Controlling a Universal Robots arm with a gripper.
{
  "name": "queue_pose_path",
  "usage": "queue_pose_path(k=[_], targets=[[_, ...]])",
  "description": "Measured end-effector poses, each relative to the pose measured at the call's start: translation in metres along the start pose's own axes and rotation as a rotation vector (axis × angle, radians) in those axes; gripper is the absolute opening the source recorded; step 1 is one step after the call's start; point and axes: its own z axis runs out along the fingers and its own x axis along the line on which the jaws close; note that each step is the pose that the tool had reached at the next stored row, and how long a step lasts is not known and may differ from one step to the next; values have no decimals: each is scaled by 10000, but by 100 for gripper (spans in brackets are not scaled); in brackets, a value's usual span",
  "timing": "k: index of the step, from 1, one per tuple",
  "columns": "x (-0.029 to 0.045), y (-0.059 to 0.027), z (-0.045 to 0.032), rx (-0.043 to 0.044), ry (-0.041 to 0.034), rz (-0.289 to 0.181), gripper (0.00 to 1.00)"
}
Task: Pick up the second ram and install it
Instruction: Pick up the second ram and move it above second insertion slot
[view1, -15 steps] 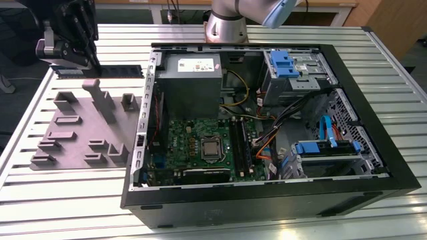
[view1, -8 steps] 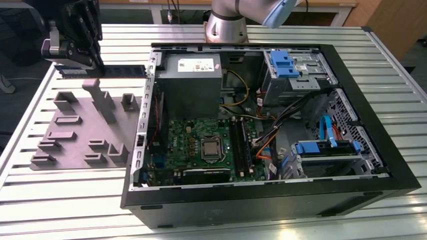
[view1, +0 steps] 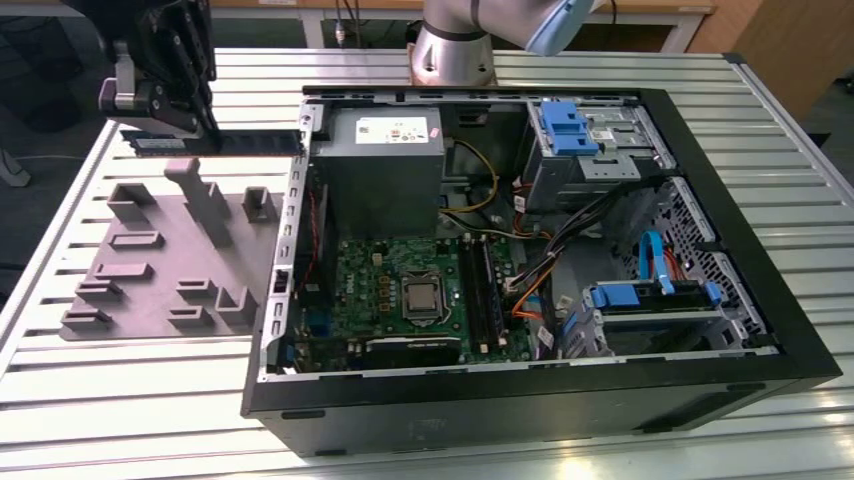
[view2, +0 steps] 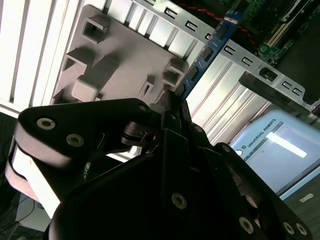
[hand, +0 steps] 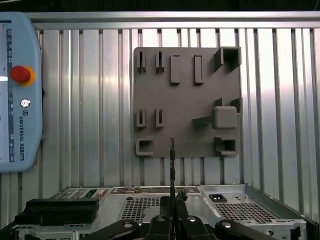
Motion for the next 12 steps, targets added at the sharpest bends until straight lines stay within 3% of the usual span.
queue_pose_path(k=[12], targets=[[-6, -172, -5, 0, 0, -1, 14]])
